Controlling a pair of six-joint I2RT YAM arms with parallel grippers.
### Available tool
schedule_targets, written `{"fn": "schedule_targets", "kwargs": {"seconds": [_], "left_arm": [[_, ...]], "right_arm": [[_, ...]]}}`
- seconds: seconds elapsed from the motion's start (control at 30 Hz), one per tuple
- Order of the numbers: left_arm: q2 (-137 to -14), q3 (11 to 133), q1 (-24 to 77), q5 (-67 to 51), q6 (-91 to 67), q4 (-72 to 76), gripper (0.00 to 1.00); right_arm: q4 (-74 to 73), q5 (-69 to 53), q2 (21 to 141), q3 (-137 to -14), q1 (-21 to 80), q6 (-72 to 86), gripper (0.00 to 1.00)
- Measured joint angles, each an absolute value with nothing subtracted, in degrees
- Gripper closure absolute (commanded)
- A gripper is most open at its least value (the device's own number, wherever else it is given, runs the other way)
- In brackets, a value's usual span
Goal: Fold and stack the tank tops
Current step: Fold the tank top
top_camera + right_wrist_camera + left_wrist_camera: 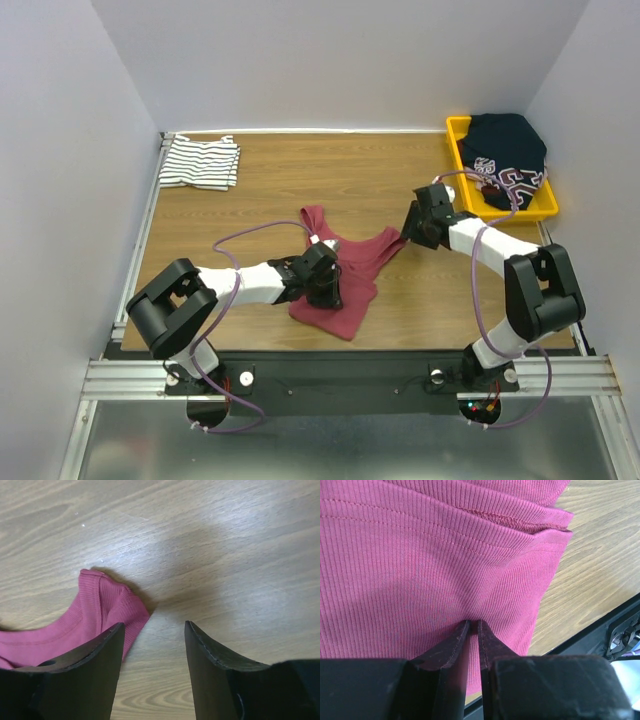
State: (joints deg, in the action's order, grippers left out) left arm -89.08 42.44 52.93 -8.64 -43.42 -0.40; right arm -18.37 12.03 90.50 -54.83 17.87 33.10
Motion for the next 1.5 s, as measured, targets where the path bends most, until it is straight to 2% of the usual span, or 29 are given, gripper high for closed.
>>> {"fn": "schedule_targets", "kwargs": {"seconds": [0.33,0.47,0.57,1.03,1.13,1.17,1.27,1.5], "left_arm": [[-89.1,42.4,52.9,-8.8,-42.9,-0.3,0.76],[-89.1,42.4,52.9,-8.8,-42.8,-0.3,0.76],[-89.1,42.4,52.9,-8.8,-42.8,-0.3,0.76],[-89.2,42.4,52.9,-8.9,-42.5,-0.2,0.77],[-89.2,42.4,52.9,-9.0,-42.4,-0.2,0.77],[-89.2,42.4,52.9,-9.0,-42.4,-0.2,0.77],[-89.3,42.4,52.9,-9.0,-42.4,0.0,0.77],[-89.3,42.4,52.9,-9.1,-42.4,0.0,0.77]], "right_arm": [[-9.5,9.2,90.4,-50.2,17.7,32.6,0.41],[-6.9,9.0,90.4,-49.0,17.7,33.5,0.43],[-5.6,8.5,90.9,-48.7,17.7,34.6,0.53],[-1.9,7.4,93.7,-49.2,17.7,36.9,0.54],[-1.8,7.0,94.4,-50.0,17.7,37.4,0.64],[-1.8,6.9,94.6,-50.3,17.7,37.6,0.73],[-1.7,6.3,95.5,-51.5,17.7,38.3,0.83],[-1.7,5.3,97.0,-53.1,17.7,39.7,1.00]]}}
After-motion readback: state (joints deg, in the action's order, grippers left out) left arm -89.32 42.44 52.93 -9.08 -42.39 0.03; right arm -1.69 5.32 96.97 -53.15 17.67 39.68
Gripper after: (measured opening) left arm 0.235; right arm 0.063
